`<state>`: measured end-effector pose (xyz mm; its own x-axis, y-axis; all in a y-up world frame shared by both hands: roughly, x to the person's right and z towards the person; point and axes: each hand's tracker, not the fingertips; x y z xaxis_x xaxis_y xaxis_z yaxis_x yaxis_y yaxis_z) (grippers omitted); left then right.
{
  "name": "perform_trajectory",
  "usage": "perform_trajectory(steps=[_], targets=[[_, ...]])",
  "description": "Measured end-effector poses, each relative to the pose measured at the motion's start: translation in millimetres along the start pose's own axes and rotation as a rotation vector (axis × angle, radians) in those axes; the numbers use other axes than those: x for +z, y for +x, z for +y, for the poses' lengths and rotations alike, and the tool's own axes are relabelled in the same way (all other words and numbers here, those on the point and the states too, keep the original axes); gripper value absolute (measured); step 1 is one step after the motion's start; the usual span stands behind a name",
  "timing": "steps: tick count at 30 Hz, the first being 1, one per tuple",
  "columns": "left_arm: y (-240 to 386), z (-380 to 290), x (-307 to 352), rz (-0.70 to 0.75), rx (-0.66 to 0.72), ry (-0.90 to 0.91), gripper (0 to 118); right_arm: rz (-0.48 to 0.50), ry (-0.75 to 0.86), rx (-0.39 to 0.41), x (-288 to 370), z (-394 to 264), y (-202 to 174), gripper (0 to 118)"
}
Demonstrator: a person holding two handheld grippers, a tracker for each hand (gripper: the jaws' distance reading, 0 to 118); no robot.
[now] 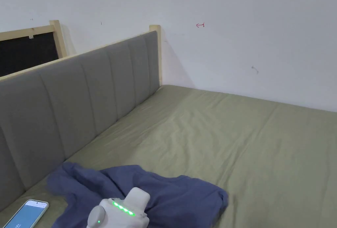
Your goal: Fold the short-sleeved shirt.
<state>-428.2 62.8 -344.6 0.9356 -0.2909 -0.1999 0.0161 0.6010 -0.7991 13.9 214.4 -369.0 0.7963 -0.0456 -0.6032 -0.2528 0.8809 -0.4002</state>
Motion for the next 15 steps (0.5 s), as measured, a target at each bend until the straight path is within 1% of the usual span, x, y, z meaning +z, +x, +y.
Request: perform_trajectory(steps=[2, 4, 6, 7, 8, 10, 12, 13, 15], targets=[[-2, -1, 7, 0.023, 0.031, 0.006, 1, -0.007, 0.008, 0.006, 9, 4, 3, 0], [-12, 5, 25, 0.017, 0.143, 0.057, 1, -0.012, 0.022, 0.0, 20, 8, 8, 0], [-31, 19, 59, 0.001, 0.229, 0.143, 1, -0.025, 0.05, -0.012, 35, 13, 15, 0], [-37, 24, 75, -0.006, 0.241, 0.18, 1, -0.034, 0.063, -0.014, 41, 15, 17, 0], [-41, 30, 94, 0.007, 0.229, 0.217, 1, -0.044, 0.079, -0.018, 48, 16, 21, 0], [-49, 48, 139, 0.067, 0.145, 0.297, 1, -0.057, 0.108, -0.031, 60, 18, 30, 0], [-51, 71, 193, -0.013, 0.133, 0.385, 1, -0.09, 0.131, -0.051, 70, 17, 43, 0], [-48, 80, 214, -0.031, 0.121, 0.419, 1, -0.112, 0.131, -0.055, 74, 17, 47, 0], [-36, 107, 271, -0.086, 0.077, 0.541, 1, -0.14, 0.133, -0.072, 84, 17, 58, 0]])
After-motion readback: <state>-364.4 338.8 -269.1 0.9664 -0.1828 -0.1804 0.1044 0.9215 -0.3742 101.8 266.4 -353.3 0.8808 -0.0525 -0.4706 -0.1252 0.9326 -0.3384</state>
